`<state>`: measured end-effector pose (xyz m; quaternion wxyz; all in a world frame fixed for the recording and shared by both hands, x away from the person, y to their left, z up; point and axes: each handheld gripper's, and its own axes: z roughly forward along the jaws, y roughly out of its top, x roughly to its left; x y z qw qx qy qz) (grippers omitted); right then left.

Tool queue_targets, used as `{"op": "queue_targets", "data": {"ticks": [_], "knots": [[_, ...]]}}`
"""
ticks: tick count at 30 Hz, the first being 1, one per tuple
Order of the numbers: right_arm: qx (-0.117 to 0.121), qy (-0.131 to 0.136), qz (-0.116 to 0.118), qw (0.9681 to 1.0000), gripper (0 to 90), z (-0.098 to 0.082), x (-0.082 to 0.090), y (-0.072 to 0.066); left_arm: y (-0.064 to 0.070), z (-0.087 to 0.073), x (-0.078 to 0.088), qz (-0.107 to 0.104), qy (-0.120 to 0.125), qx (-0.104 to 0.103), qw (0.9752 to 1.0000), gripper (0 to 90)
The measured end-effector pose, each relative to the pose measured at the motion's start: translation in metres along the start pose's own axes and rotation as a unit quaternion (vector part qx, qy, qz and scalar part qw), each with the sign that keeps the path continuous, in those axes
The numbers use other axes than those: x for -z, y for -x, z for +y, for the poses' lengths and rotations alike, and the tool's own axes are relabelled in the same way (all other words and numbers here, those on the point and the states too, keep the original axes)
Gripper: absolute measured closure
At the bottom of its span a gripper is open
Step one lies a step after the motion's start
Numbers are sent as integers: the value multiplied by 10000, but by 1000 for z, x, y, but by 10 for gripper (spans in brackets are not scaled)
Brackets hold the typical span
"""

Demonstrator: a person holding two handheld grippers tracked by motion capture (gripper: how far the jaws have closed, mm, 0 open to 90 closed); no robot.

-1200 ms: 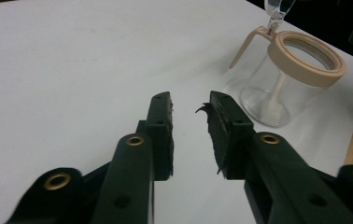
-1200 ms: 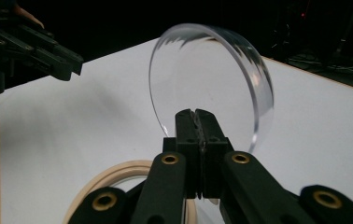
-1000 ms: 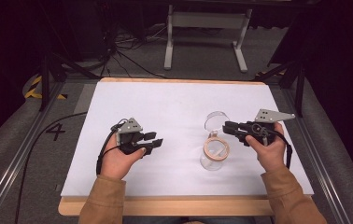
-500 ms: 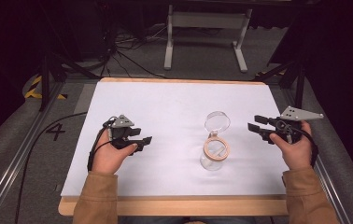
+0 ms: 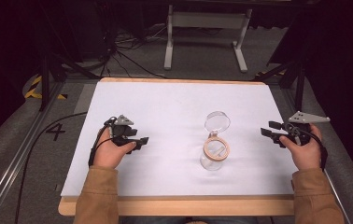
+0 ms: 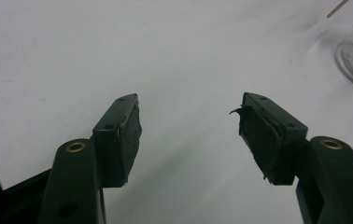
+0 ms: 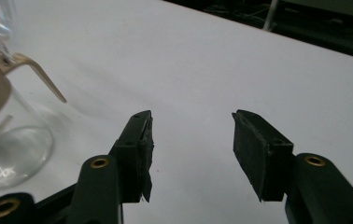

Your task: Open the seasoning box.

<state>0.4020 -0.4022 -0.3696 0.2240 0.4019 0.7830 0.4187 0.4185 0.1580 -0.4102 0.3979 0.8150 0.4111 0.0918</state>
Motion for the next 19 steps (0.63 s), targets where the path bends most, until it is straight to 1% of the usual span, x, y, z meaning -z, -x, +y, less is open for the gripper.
{"op": "queue_targets", "data": {"ticks": [3,5,6,7,9,11,12,13,14,15,16,17,19], "knots": [[-156,-178,7,9997,483,-10,-5,7,-4,-3,-7,-11,-80,26,10000,389],[-176,-297,-25,9994,483,-16,-9,11,-7,-5,-12,7,-101,-42,9999,389],[-171,-310,-16,9994,483,-18,-11,13,-8,-6,-14,-21,-130,-67,9999,389],[-194,-367,1,9991,483,-22,-14,15,-10,-8,-17,-78,-72,-88,9999,388],[-221,-436,19,9988,483,-27,-18,17,-12,-10,-21,-112,-41,-168,9998,385],[-157,-547,-11,9984,483,-34,-24,21,-12,-12,-24,-143,-43,-210,9997,373],[-165,-576,-13,9982,483,-36,-26,22,-12,-12,-25,-137,-44,-260,9996,370],[-143,-607,-35,9980,482,-38,-28,23,-12,-13,-27,-194,-71,-314,9993,368],[-143,-607,-35,9980,482,-38,-28,23,-12,-13,-27,-194,-71,-314,9993,360],[-147,-650,-79,9977,479,-43,-34,24,-12,-13,-28,-208,-70,-332,9992,356],[-147,-650,-79,9977,479,-43,-34,24,-12,-13,-29,-196,-35,-347,9992,356],[-135,-721,-71,9973,479,-46,-37,24,-11,-13,-29,-224,-76,-382,9990,352],[-143,-745,-68,9971,477,-46,-39,23,-11,-13,-29,-209,-53,-378,9991,351]]}}
